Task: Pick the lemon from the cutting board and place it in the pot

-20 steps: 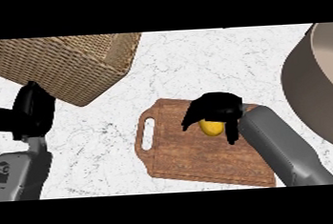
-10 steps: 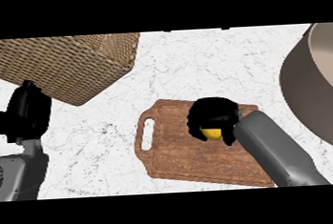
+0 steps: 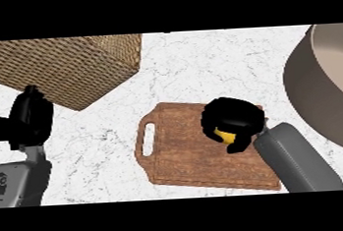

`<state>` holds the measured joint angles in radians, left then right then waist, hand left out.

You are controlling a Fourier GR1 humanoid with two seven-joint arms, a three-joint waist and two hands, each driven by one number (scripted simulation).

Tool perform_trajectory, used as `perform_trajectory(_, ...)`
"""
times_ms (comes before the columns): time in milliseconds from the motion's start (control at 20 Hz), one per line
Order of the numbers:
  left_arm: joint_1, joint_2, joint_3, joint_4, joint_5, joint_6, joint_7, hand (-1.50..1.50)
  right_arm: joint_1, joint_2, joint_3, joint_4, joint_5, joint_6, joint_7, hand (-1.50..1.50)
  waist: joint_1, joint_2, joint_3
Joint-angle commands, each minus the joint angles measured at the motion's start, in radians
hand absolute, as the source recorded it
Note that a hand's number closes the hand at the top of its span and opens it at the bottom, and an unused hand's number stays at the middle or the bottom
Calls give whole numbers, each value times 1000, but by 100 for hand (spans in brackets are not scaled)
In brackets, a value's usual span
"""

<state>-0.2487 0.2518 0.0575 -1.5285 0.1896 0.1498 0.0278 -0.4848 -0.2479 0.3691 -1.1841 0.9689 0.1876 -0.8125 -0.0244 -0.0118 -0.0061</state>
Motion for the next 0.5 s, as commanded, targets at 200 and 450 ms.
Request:
perform_trajectory(200,62,28,62,-4,-9,38,-9,0,411,-49,-26,-378,14,-62,247,150,-122,-32,2)
perform_trajectory(450,103,37,76,-25,5,26,-6,0,594,-82,-156,-673,-27,-137,354,150,-128,-31,2)
